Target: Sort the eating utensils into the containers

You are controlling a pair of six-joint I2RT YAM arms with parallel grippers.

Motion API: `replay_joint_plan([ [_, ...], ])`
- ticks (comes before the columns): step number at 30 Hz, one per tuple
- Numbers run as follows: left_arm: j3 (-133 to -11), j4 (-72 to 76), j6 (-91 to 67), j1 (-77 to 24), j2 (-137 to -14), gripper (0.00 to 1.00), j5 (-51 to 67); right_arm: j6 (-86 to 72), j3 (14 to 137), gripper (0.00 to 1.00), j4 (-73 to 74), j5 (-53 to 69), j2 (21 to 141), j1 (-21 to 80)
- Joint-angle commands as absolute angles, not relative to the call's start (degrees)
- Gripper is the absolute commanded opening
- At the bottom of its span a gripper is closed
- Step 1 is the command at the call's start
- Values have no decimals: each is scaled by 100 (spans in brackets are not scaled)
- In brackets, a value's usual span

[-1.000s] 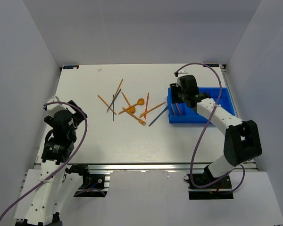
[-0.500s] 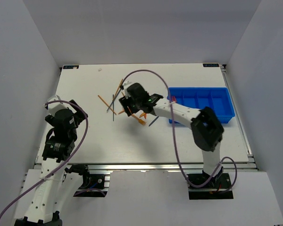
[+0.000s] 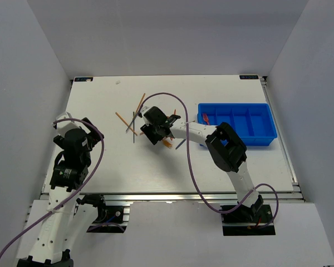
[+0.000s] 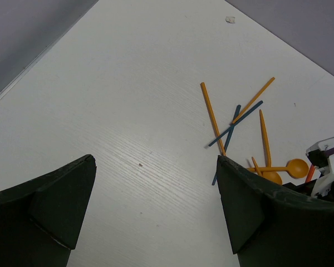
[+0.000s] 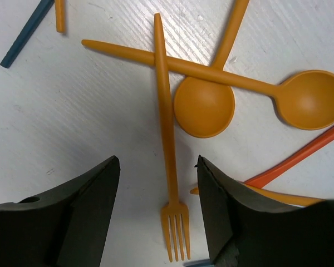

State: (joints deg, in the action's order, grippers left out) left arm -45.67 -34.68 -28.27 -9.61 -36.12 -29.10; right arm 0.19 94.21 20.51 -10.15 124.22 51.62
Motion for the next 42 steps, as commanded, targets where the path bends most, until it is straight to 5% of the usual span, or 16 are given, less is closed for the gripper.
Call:
replay_joint_plan([
  [1,-4570,-3410,-2769,-958,-3577,98,-2848,228,9686,63,1986,-1011,12603,5159],
  [11,-4553,-3401,-2769,-967,-3577,98,-2839,114,9721,50,1969,-914,12770,5150],
  [17,-4562,-3401,-2769,-958,-3560,98,-2848,35,9651,7,2021,-493,12639,5150],
  [19,-4562,-3401,-2769,-958,-3560,98,-2848,-158,9589,0,2013,-379,12516,5150],
  [29,-4553,-3410,-2768,-958,-3551,98,-2839,-352,8860,0,1907,-702,10488,4905],
  [42,-4544,-3375,-2751,-958,-3577,98,-2769,-378,7374,0,1328,-914,9606,2480],
])
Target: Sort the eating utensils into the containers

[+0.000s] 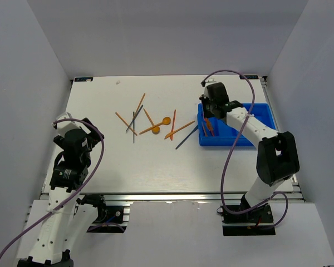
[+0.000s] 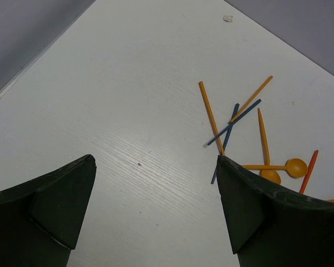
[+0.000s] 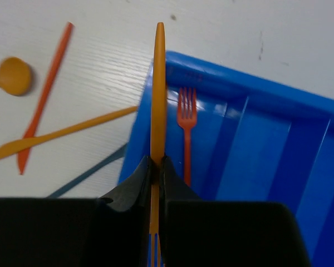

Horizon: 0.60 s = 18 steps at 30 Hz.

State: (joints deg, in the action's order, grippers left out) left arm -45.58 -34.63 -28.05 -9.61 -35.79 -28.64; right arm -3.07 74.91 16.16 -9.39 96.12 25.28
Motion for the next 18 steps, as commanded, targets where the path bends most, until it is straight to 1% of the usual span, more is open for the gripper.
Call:
replay_joint_plan([
  [1,-4553,-3375,-2751,-958,-3577,98,-2760,-378,7357,0,1310,-975,9641,2444],
  [6,-4553,-3366,-2742,-958,-3577,98,-2751,-281,7251,0,1178,-1055,9879,2294],
  [9,-4544,-3366,-2742,-958,-3577,98,-2725,-299,7172,3,1187,-1055,9932,2294],
  [11,-4553,-3366,-2733,-958,-3603,98,-2716,-334,7111,13,1187,-1072,9897,2294],
  [15,-4535,-3357,-2733,-967,-3604,98,-2716,-387,7049,26,1274,-1081,9748,2285],
  [16,-4544,-3349,-2733,-967,-3612,98,-2707,-404,7058,37,1301,-1081,9643,2294],
  [17,-4544,-3357,-2733,-967,-3612,98,-2707,-457,7058,43,1336,-1107,9598,2285],
  [18,-4544,-3357,-2733,-958,-3621,98,-2698,-483,7084,54,1388,-1107,9528,2285],
])
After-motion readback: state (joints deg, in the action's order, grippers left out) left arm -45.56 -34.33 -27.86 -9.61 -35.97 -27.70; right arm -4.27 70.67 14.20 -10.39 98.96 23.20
